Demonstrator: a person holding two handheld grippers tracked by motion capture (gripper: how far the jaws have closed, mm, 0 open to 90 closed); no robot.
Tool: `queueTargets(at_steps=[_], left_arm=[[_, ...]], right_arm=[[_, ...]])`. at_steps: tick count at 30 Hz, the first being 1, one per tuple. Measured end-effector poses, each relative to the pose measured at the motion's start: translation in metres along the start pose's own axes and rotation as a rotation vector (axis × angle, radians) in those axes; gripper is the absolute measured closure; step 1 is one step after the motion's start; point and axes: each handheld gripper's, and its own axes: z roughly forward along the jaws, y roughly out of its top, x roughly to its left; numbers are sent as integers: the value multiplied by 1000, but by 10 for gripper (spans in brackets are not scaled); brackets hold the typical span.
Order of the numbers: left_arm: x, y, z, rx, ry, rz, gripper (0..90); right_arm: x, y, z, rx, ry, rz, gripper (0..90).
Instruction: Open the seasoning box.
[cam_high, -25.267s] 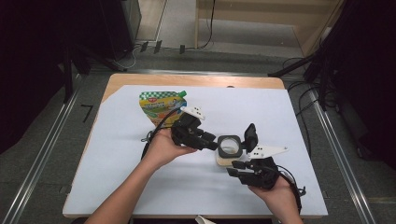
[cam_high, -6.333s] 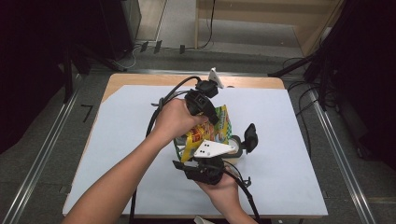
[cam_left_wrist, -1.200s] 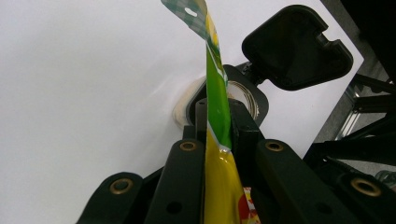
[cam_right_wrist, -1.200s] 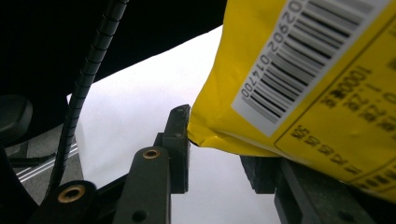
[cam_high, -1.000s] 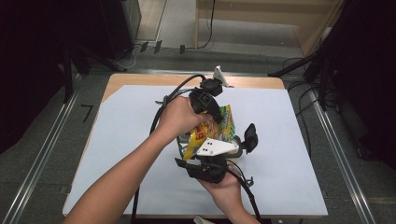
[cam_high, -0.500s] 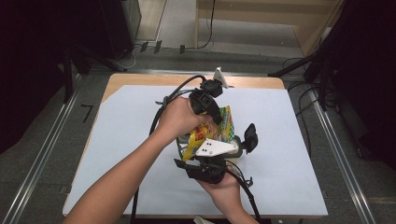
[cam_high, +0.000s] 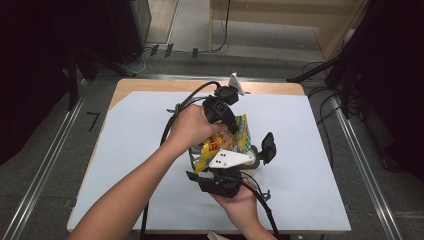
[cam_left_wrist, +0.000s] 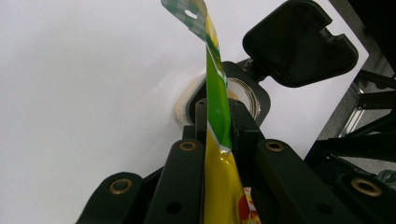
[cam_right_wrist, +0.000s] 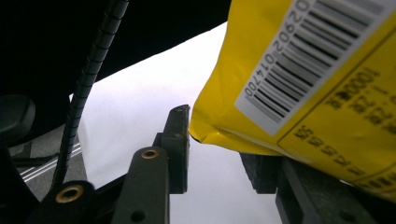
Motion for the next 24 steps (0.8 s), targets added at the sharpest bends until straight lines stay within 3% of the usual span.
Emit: queueTargets(at_steps=[24], left_arm=[[-1,1,0,-2,-3,-1,855]], right_arm=[[0,0,0,0,-1,4,677]])
